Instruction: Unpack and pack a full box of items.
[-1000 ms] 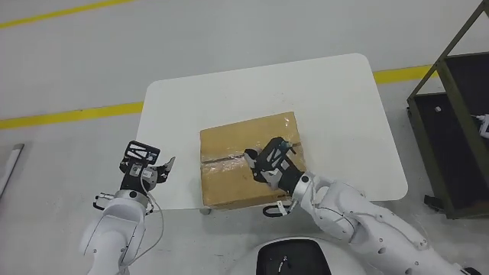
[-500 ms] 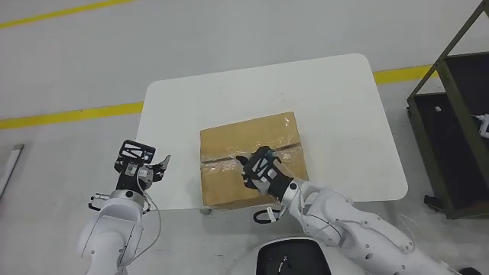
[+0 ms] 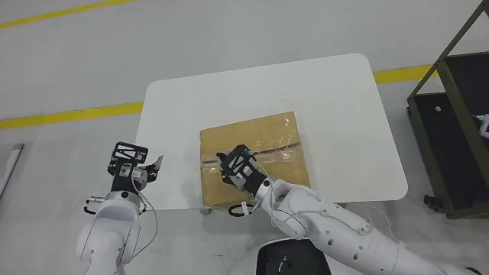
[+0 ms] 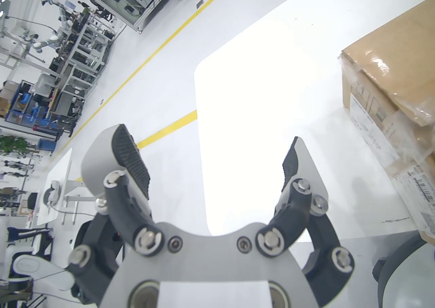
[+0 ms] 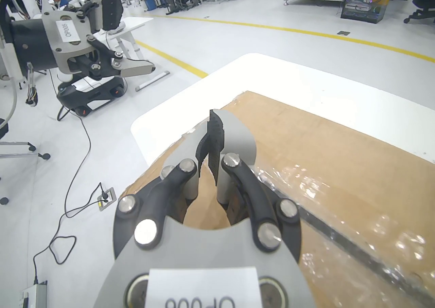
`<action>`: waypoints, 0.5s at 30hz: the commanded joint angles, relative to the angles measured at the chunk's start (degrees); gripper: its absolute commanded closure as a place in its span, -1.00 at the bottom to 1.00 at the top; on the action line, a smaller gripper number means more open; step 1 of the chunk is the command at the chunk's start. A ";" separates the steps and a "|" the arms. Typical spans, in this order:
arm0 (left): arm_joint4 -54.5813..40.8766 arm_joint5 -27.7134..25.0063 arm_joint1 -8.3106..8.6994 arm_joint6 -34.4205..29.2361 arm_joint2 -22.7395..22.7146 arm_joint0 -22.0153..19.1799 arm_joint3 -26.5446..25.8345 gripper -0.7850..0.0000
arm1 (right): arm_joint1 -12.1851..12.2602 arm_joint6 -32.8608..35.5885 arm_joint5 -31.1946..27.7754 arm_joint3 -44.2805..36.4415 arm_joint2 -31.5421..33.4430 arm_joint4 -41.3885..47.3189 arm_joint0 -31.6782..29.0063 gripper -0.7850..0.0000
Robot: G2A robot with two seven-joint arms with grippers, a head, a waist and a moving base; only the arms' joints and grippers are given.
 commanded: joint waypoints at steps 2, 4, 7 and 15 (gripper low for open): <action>0.49 -0.27 -0.05 -0.19 0.08 -0.16 -0.01 -1.00 | -1.37 0.32 0.25 3.27 -0.93 1.12 1.18 1.00; 0.60 -0.37 -0.06 -0.17 0.10 -0.20 0.02 -1.00 | -2.12 0.23 0.91 4.92 -1.32 1.57 1.18 1.00; 0.60 -0.37 -0.06 -0.17 0.10 -0.20 0.02 -1.00 | -2.66 -0.36 1.88 6.49 -0.77 1.81 0.54 1.00; 0.60 -0.37 -0.06 -0.17 0.10 -0.20 0.02 -1.00 | -2.23 -0.20 3.34 4.69 3.18 -0.07 -2.75 1.00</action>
